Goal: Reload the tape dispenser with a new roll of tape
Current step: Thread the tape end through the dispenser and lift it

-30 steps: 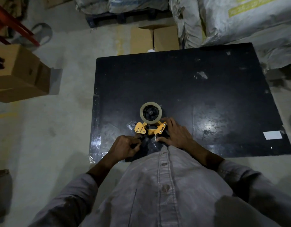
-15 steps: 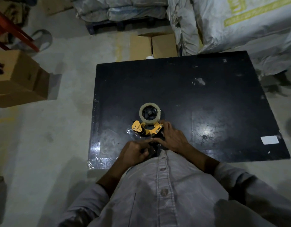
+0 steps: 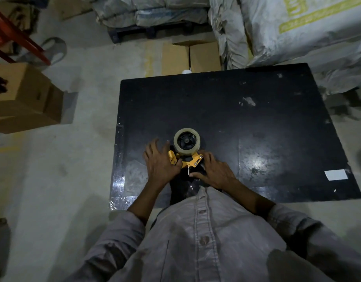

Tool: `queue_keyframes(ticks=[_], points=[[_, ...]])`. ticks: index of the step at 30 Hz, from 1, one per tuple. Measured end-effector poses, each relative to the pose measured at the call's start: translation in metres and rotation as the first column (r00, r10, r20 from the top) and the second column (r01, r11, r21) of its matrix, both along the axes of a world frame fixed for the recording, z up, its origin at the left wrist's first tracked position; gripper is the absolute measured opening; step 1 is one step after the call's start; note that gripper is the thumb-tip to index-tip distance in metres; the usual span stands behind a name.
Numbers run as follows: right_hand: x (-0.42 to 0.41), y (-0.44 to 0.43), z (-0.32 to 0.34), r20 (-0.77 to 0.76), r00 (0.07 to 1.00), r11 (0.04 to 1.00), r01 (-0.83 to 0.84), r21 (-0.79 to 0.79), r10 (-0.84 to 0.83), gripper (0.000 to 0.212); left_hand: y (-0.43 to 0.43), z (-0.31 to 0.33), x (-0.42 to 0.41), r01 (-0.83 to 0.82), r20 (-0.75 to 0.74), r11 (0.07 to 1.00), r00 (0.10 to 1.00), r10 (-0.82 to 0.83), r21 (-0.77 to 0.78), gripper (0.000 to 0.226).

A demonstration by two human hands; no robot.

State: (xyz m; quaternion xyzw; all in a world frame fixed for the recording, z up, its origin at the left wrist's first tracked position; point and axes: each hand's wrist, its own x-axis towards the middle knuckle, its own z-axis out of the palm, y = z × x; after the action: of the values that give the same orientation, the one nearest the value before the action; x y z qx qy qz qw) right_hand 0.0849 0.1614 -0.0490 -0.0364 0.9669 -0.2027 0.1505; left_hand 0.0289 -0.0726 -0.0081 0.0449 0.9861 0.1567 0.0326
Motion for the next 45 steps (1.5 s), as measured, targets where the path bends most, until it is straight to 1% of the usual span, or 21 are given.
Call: queue_keyframes(ticks=[1,3,6,8,10,11,12,15,16,19,23,25,26,28,31,33,35,37,41,43,45], points=[[0.0,0.0,0.0,-0.007,1.0,1.0,0.0,0.003,0.0,0.107,0.003,0.0,-0.006,0.003,0.049,0.999,0.999,-0.001,-0.05,0.09],[0.0,0.001,-0.001,-0.013,1.0,1.0,-0.002,0.002,0.002,0.107,0.009,0.001,-0.017,0.012,0.158,0.995,0.987,0.003,-0.096,0.095],[-0.001,0.002,-0.002,-0.01,1.0,1.0,-0.008,0.0,0.008,0.108,0.019,0.007,-0.031,-0.005,0.302,0.994,0.953,0.037,-0.105,0.088],[-0.001,0.002,-0.004,-0.013,1.0,1.0,-0.008,-0.01,0.008,0.108,0.025,0.006,-0.035,-0.019,0.353,0.99,0.933,0.067,-0.139,0.09],[-0.002,0.003,-0.005,-0.015,1.0,1.0,-0.008,-0.013,0.008,0.108,0.029,0.003,-0.033,-0.03,0.343,0.983,0.935,0.091,-0.179,0.097],[-0.002,0.003,-0.005,-0.014,1.0,1.0,-0.008,-0.01,0.007,0.108,0.031,0.002,-0.03,-0.043,0.314,0.981,0.944,0.102,-0.19,0.095],[-0.002,0.003,-0.005,-0.012,1.0,1.0,-0.007,-0.007,0.007,0.109,0.032,0.002,-0.027,-0.055,0.272,0.98,0.956,0.107,-0.192,0.087],[-0.002,0.003,-0.006,-0.016,1.0,1.0,0.0,-0.007,0.0,0.109,0.037,0.003,-0.017,-0.055,0.124,0.977,0.989,0.082,-0.204,0.047],[-0.002,0.003,-0.006,-0.021,1.0,1.0,0.004,-0.005,-0.004,0.109,0.039,0.003,-0.014,-0.043,0.088,0.976,0.994,0.063,-0.211,0.039],[-0.002,0.003,-0.007,-0.019,1.0,1.0,0.005,0.004,-0.005,0.107,0.039,0.003,-0.002,-0.001,0.028,0.976,1.0,0.007,-0.219,0.03],[-0.003,0.004,-0.005,-0.003,1.0,1.0,-0.008,0.021,0.008,0.104,0.035,-0.002,0.016,0.083,-0.073,0.978,0.992,-0.099,-0.189,0.017],[-0.003,0.004,-0.004,0.001,1.0,1.0,-0.003,0.022,0.003,0.104,0.038,-0.002,0.02,0.083,-0.106,0.98,0.989,-0.104,-0.183,0.014],[-0.003,0.004,-0.003,0.003,1.0,1.0,-0.002,0.022,0.002,0.104,0.04,-0.001,0.021,0.074,-0.107,0.979,0.99,-0.096,-0.192,0.013],[-0.003,0.002,-0.001,0.017,1.0,1.0,-0.011,0.028,0.011,0.105,0.047,0.004,0.021,0.072,-0.061,0.974,0.994,-0.087,-0.215,0.013],[-0.003,0.002,0.001,0.039,0.999,0.999,-0.024,0.036,0.023,0.105,0.056,0.013,0.022,0.135,0.104,0.963,0.988,-0.113,-0.233,0.012],[-0.003,0.003,0.0,0.062,0.998,0.999,-0.024,0.031,0.022,0.105,0.06,0.016,0.023,0.129,0.209,0.962,0.975,-0.078,-0.241,0.012],[-0.004,0.004,0.0,0.08,0.997,1.0,-0.018,0.023,0.016,0.104,0.061,0.018,0.026,0.129,0.281,0.96,0.958,-0.056,-0.249,0.02],[-0.004,0.004,0.0,0.086,0.996,1.0,-0.022,0.019,0.021,0.104,0.059,0.018,0.029,0.179,0.272,0.941,0.957,-0.099,-0.288,0.034],[-0.003,0.005,0.0,0.093,0.995,1.0,-0.023,0.014,0.021,0.11,0.055,0.019,0.035,0.281,0.233,0.884,0.951,-0.203,-0.374,0.027],[-0.003,0.005,0.0,0.102,0.995,1.0,-0.025,0.006,0.024,0.111,0.053,0.015,0.039,0.321,0.202,0.865,0.944,-0.26,-0.386,0.024],[-0.004,0.004,0.001,0.106,0.994,1.0,-0.023,0.001,0.022,0.114,0.054,0.017,0.042,0.347,0.22,0.851,0.935,-0.28,-0.393,0.023]])
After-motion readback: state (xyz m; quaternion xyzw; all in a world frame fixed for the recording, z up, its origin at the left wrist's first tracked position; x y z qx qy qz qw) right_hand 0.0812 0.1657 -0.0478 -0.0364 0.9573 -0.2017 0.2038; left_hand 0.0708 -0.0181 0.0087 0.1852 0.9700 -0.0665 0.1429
